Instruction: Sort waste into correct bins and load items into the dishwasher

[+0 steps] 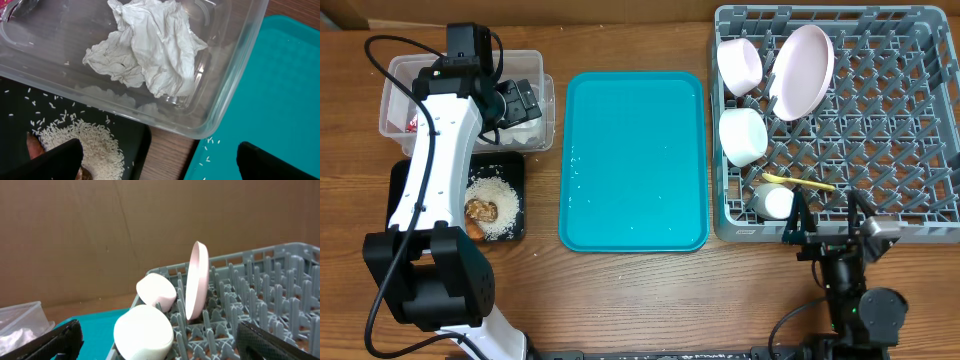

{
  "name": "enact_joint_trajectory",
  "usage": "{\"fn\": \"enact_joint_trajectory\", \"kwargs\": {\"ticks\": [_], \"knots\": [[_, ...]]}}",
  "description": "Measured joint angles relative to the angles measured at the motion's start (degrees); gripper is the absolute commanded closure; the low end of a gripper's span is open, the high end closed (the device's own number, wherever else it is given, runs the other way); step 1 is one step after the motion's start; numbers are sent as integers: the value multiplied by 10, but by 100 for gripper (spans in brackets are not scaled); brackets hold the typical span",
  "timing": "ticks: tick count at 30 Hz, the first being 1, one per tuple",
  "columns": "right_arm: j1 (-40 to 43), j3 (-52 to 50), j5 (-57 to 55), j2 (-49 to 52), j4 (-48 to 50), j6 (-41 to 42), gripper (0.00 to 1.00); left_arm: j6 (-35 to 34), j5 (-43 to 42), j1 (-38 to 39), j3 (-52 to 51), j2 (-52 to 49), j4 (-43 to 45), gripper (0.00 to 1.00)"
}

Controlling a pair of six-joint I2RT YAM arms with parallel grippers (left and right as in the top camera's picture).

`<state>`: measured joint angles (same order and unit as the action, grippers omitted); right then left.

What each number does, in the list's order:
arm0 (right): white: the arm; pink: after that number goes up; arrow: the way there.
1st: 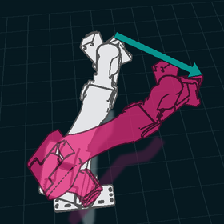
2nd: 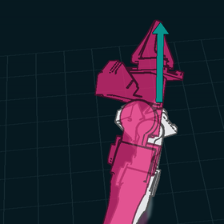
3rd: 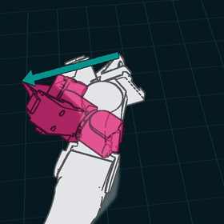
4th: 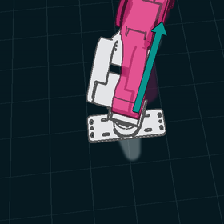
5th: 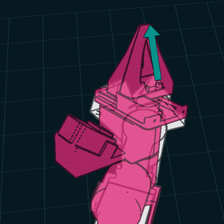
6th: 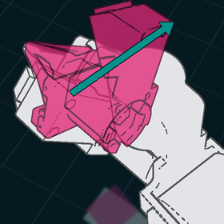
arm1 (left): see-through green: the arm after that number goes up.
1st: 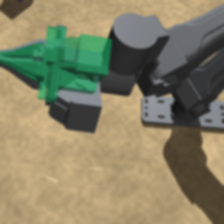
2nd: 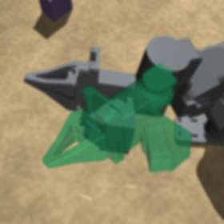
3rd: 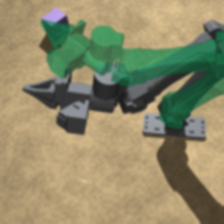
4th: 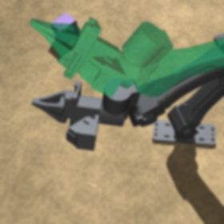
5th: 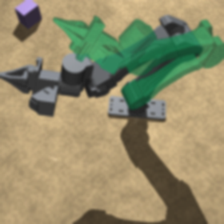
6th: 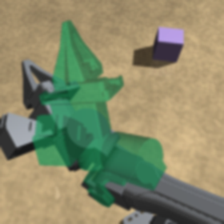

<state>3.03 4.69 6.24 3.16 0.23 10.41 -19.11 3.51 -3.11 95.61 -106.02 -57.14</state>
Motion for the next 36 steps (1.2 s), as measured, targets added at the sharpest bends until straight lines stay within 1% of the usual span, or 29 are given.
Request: {"fn": "enact_joint_trajectory", "kwargs": {"ticks": [4,9,13,36], "knots": [[0,-34,4,-23,30,0,0,0,0,0,0,0,0,0],[0,-36,6,-23,4,0,0,0,0,0,0,0,0,0],[0,-36,14,-23,-43,1,0,0,0,0,0,0,0,0],[0,-36,23,-23,-43,1,0,0,0,0,0,0,0,0]]}}
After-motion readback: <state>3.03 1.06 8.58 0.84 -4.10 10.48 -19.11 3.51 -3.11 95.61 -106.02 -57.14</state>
